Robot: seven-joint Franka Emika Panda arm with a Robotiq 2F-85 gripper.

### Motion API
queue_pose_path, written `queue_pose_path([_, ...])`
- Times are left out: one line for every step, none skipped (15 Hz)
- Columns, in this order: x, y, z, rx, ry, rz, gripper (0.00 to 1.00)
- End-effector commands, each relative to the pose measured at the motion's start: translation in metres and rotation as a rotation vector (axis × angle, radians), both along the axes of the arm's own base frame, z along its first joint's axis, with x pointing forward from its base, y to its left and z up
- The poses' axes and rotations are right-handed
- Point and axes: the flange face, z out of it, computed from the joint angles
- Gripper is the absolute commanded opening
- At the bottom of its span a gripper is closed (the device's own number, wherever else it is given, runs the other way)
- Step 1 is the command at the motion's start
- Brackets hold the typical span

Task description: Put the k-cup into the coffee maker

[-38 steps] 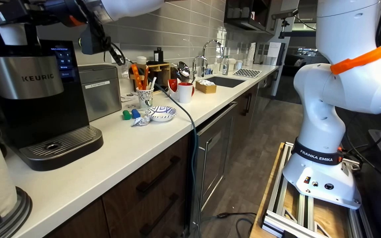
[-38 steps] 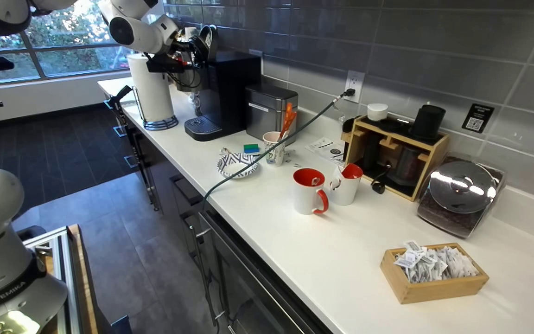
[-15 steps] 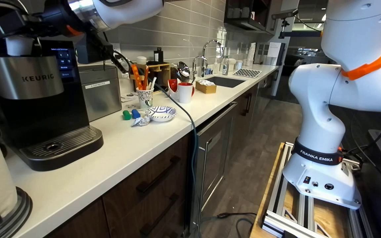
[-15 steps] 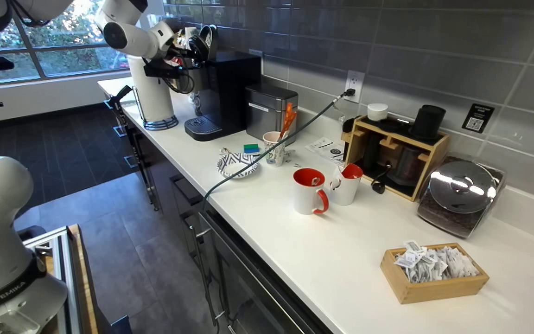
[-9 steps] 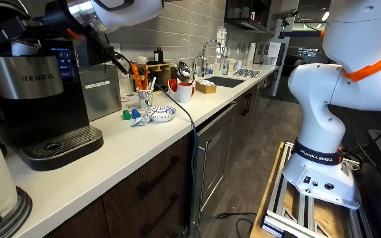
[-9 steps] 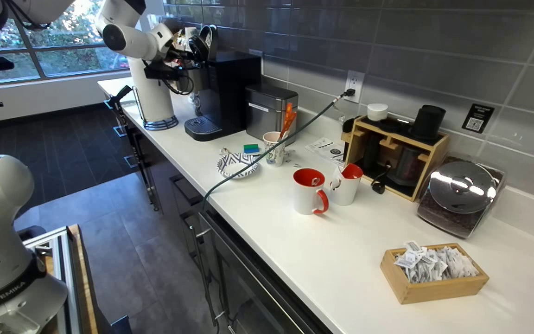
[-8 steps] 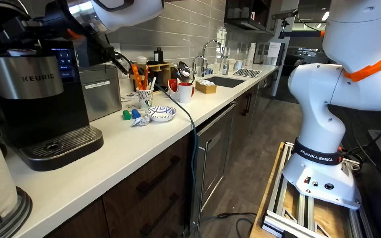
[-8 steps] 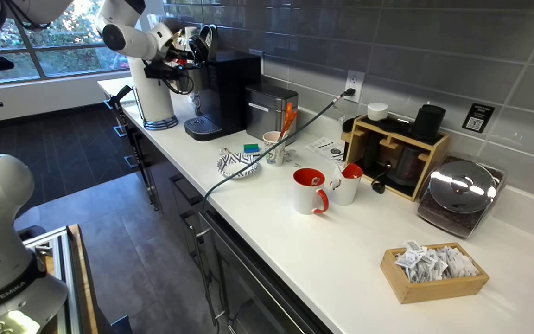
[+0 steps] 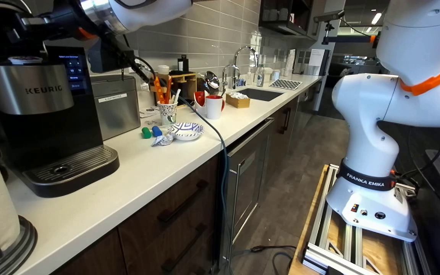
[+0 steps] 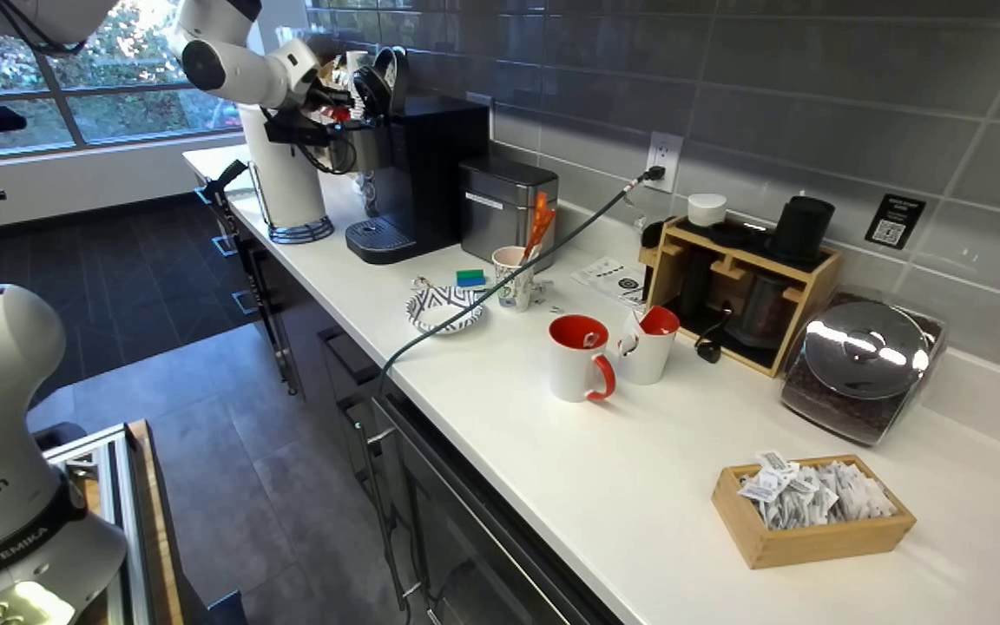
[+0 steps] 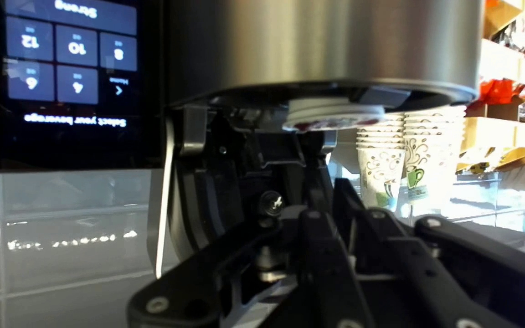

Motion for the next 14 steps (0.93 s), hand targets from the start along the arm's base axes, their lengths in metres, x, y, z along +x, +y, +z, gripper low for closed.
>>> queue_pose_path([-0.022, -0.004, 0.004, 0.082, 0.038, 0.054, 0.47])
queue_pose_path([-0.035, -0.004, 0.003, 0.102, 0.064, 0.075, 0.54])
queue_pose_path([-0.050, -0.006, 0.000, 0.113, 0.098, 0.091, 0.61])
queue_pose_path([-0.064, -0.008, -0.005, 0.118, 0.141, 0.089, 0.69])
queue_pose_path([-0.074, -0.013, -0.007, 0.128, 0.177, 0.072, 0.76])
queue_pose_path([-0.087, -0.021, -0.013, 0.118, 0.232, 0.024, 0.85])
queue_pose_path([-0.093, -0.031, -0.010, 0.080, 0.241, -0.063, 0.92])
queue_pose_path([-0.098, -0.039, -0.004, 0.062, 0.238, -0.131, 0.98])
queue_pose_path([-0.105, -0.050, 0.002, 0.040, 0.229, -0.198, 1.00])
queue_pose_path([-0.113, -0.059, 0.004, 0.025, 0.233, -0.260, 1.00])
queue_pose_path([-0.122, -0.069, 0.009, 0.020, 0.226, -0.322, 1.00])
queue_pose_path([-0.131, -0.079, 0.010, 0.015, 0.229, -0.381, 1.00])
queue_pose_path([-0.114, -0.066, 0.013, 0.018, 0.233, -0.288, 1.00])
queue_pose_path([-0.121, -0.072, 0.016, 0.016, 0.236, -0.325, 1.00])
